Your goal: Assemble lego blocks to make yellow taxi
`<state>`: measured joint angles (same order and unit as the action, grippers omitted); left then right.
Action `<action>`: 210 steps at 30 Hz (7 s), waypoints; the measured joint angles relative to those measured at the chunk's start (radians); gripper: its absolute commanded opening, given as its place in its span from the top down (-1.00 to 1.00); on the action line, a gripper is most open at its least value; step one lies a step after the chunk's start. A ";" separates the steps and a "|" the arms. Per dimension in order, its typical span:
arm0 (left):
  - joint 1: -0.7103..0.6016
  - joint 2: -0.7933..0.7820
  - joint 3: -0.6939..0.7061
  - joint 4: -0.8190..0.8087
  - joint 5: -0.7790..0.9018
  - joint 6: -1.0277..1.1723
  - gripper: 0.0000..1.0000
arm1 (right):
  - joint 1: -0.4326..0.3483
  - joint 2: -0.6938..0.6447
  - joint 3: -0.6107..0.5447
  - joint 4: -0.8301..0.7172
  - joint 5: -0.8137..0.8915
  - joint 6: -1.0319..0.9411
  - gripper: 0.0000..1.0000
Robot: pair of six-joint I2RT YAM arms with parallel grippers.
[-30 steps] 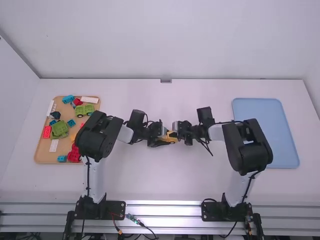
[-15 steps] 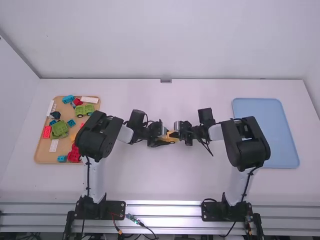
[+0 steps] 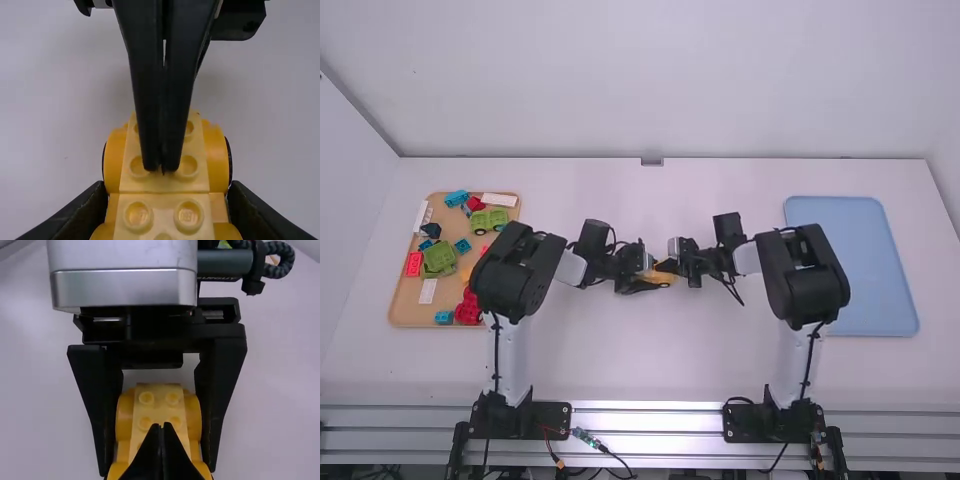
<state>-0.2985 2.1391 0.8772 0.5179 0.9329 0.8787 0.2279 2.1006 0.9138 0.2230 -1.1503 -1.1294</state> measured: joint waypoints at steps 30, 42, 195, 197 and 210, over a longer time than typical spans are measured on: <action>0.000 0.000 0.000 0.000 -0.002 -0.007 0.13 | -0.002 0.011 -0.013 -0.004 -0.035 -0.078 1.00; 0.000 0.000 0.007 -0.020 -0.002 -0.003 -0.01 | -0.135 -0.055 -0.010 -0.135 -0.089 -0.077 0.87; 1.057 -0.136 0.426 -1.263 -0.459 0.836 -0.23 | -0.140 -0.300 -0.010 0.166 0.372 0.521 -0.99; 1.078 -0.136 0.415 -1.250 -0.423 0.854 -0.23 | -0.140 -0.300 -0.010 0.166 0.372 0.521 -0.99; 1.094 -0.136 0.327 -1.091 -0.323 0.844 -0.01 | -0.140 -0.300 -0.010 0.164 0.372 0.525 -0.98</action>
<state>0.7956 2.0029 1.2041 -0.5732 0.6098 1.7226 0.0879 1.8008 0.9043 0.3866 -0.7780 -0.6041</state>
